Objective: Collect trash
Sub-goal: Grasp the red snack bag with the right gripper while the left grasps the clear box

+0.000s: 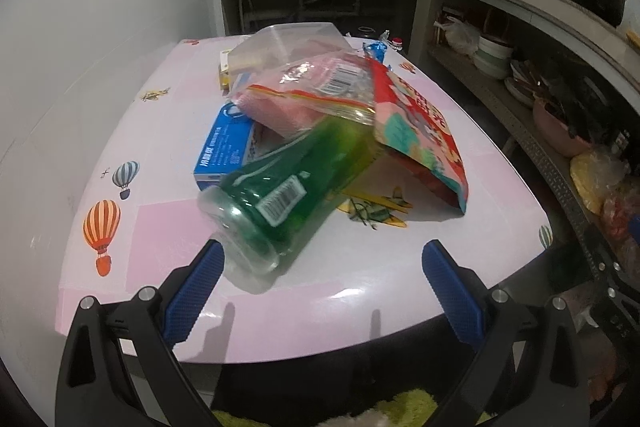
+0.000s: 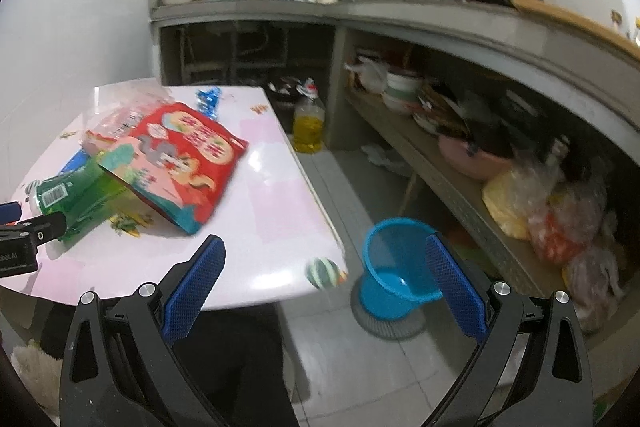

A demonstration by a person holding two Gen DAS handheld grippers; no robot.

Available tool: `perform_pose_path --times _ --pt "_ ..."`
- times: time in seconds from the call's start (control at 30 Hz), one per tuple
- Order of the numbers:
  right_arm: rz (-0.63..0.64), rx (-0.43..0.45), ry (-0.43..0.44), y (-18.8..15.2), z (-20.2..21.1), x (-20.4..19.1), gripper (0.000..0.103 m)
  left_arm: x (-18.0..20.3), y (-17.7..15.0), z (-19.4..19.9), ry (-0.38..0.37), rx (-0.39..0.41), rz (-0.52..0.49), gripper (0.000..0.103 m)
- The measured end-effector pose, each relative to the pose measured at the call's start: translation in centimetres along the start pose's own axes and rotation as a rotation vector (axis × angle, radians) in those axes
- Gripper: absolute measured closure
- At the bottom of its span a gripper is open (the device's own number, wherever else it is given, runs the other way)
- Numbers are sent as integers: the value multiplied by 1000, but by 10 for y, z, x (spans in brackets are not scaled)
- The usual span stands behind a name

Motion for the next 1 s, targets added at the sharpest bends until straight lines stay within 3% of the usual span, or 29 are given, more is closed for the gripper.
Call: perform_pose_path --times 0.4,0.63,0.77,0.83,0.9,1.0 --pt "220 27 137 26 -52 -96 11 -61 27 -12 -80 110 165 6" --pt "408 13 106 20 -91 -148 22 -87 45 -21 -186 133 261 6" --pt "427 6 52 20 -102 -148 36 -93 55 -23 -200 182 233 6" --pt "426 -3 31 19 -106 -146 46 -95 60 -24 -209 203 219 6" --pt "424 -16 18 17 -109 -145 63 -97 66 -26 -221 214 210 6" --pt "414 -30 2 17 -112 -140 76 -95 75 -24 -231 224 205 6"
Point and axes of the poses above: each gripper's, at about its wrist camera, not at the fingertips, and z roughly against the way its jaws point, x to its right, y to its top, the point moved 7 cm from there along -z, roughly the way its jaws point, and after that the axes turned 11 degrees about y, right-handed, at the moved point
